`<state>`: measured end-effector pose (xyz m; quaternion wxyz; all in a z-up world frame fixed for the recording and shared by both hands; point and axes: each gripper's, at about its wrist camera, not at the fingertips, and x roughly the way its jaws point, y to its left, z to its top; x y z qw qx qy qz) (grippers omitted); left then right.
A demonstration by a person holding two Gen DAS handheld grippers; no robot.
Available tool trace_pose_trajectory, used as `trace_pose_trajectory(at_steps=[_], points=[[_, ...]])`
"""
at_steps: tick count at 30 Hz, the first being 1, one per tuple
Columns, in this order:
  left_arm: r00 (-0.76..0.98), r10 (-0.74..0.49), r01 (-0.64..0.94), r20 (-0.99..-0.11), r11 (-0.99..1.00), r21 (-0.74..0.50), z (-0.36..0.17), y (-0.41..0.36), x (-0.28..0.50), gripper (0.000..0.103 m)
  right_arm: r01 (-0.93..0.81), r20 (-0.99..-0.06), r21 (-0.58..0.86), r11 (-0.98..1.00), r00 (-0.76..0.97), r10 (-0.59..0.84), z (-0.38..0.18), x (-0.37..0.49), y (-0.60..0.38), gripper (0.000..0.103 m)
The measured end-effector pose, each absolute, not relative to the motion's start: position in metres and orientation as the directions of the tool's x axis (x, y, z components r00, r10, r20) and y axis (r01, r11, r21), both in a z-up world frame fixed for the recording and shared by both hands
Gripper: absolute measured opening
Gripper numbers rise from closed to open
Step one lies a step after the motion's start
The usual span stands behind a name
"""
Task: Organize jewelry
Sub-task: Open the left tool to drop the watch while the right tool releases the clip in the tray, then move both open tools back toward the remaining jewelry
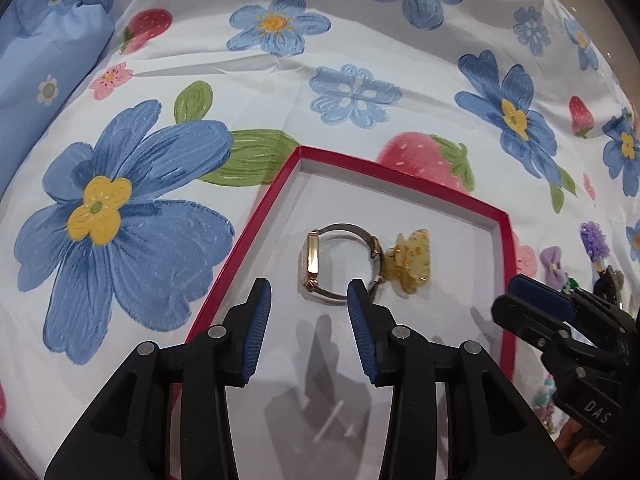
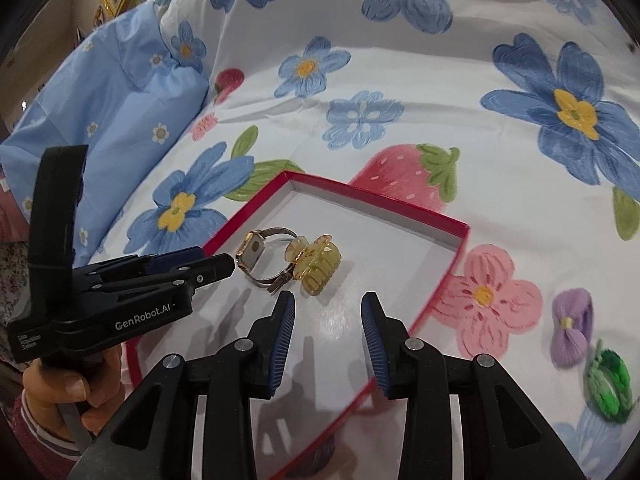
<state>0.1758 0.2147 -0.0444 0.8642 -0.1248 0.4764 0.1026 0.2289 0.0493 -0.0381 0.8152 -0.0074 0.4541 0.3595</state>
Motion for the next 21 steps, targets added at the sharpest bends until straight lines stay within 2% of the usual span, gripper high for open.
trace_pose_trajectory(at_steps=[10, 13, 21], points=[[0.579, -0.001, -0.235, -0.815, 0.957, -0.169, -0.015, 0.181, 0.157, 0.043, -0.506, -0.706, 0.342, 0.792, 0.418, 0.572, -0.017, 0.209, -0.019, 0.042], [0.593, -0.024, -0.208, -0.805, 0.961, -0.183, -0.008, 0.167, 0.153, 0.047, -0.476, -0.699, 0.343, 0.81, 0.447, 0.558, -0.013, 0.202, -0.043, 0.046], [0.6, -0.076, -0.137, -0.796, 0.971, -0.196, 0.001, 0.129, 0.147, 0.049, -0.402, -0.694, 0.338, 0.851, 0.504, 0.513, -0.01, 0.185, -0.102, 0.047]])
